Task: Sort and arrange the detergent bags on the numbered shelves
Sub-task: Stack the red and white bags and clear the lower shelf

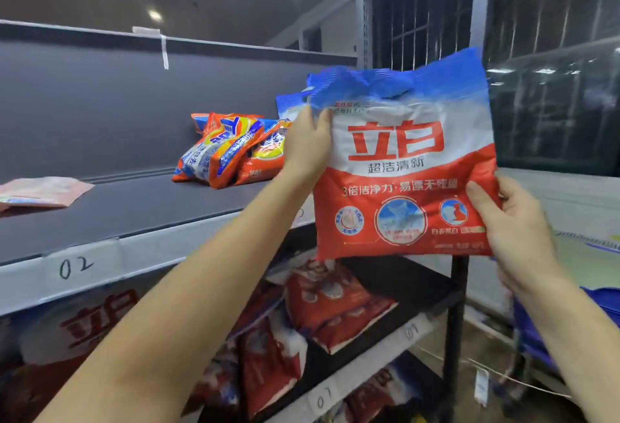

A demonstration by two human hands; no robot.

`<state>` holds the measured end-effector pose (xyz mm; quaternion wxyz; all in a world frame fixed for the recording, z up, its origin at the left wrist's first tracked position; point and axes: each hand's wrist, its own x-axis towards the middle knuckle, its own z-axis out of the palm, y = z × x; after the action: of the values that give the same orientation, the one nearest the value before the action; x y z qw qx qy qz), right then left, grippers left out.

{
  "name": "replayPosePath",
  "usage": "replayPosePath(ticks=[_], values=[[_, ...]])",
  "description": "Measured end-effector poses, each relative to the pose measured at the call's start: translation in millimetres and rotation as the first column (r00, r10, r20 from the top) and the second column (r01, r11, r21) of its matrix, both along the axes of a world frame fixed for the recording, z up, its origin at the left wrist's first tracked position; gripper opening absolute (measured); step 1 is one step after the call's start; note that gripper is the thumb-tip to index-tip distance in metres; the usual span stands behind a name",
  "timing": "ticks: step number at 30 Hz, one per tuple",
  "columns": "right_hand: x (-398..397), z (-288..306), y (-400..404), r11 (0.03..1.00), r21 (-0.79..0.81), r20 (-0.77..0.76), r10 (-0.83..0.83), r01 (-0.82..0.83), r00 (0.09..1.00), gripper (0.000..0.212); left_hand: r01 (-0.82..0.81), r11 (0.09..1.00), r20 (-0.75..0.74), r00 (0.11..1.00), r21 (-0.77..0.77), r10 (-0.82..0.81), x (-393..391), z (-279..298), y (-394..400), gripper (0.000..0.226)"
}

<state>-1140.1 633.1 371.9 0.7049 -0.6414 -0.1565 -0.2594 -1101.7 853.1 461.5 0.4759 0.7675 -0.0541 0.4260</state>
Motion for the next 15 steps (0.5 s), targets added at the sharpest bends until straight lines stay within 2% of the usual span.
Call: replayPosePath(ticks=[6, 13, 15], values=[[102.7, 75.1, 39.0, 0.998, 0.062, 0.113, -0.029, 0.022, 0.993, 0.02, -0.036, 0.999, -0.001, 0.999, -0.035, 0.036, 102.6, 80.1, 42.2, 0.029], [215.0, 151.6, 93.4, 0.996, 0.079, 0.14, -0.043, 0.033, 0.989, 0.021, -0.163, 0.985, -0.047, 0.985, 0.058, 0.166, 194.5, 133.9, 90.7, 0.031], [247.1, 164.1, 111.7, 0.996, 0.089, 0.086, -0.009, 0.002, 0.996, 0.023, -0.164, 0.983, -0.119, 0.978, 0.084, 0.174, 220.3, 133.3, 103.9, 0.03]])
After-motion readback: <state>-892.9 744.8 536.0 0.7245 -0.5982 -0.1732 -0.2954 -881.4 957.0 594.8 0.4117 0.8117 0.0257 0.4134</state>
